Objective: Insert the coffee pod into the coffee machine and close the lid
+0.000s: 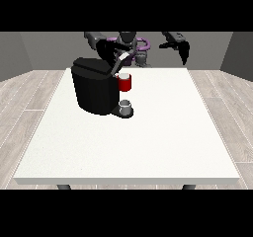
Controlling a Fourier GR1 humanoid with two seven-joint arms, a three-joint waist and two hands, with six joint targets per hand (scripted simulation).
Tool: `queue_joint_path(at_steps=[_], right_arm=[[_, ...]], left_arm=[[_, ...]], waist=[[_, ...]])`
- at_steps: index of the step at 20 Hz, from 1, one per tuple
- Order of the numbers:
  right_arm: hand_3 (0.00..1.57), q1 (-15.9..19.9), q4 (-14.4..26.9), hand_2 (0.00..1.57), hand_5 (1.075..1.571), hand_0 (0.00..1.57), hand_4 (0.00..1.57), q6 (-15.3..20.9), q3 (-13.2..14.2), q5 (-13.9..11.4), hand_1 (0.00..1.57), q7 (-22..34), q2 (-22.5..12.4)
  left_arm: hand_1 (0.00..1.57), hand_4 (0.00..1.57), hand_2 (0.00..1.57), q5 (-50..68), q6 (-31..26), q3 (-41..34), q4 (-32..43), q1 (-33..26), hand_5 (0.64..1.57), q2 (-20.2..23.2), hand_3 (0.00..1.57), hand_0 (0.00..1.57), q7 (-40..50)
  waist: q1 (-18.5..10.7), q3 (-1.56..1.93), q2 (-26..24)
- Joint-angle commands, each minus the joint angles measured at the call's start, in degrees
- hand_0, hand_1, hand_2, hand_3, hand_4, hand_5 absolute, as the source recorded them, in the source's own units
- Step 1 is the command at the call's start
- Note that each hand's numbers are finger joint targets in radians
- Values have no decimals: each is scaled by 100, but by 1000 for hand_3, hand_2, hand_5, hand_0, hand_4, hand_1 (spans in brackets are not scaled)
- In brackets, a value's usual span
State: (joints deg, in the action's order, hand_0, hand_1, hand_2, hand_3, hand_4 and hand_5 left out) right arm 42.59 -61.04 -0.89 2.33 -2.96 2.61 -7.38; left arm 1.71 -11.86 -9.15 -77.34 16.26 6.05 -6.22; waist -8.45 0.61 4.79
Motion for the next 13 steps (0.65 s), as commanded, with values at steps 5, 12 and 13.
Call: queue_joint_path(at_steps=[5, 12, 13], right_arm=[[0, -29, -292, 0, 1571, 0, 178, -256, -463, -128, 0, -693, 421], [0, -1952, -993, 0, 1571, 0, 251, -94, -1290, 635, 0, -1262, 731], [0, -2313, -993, 0, 1571, 0, 157, -50, -1292, 609, 0, -1455, 733]], left_arm=[[0, 145, 0, -207, 306, 269, -137, -238, 1571, -355, 0, 0, -229], [0, 192, 0, 56, 160, -105, 254, -678, 1571, -123, 0, 0, -376], [0, 192, 0, 59, 62, -202, 217, -802, 1571, 59, 0, 0, -538]], waist=[[97, -61, -375], [790, -61, -950], [859, -61, -988]])
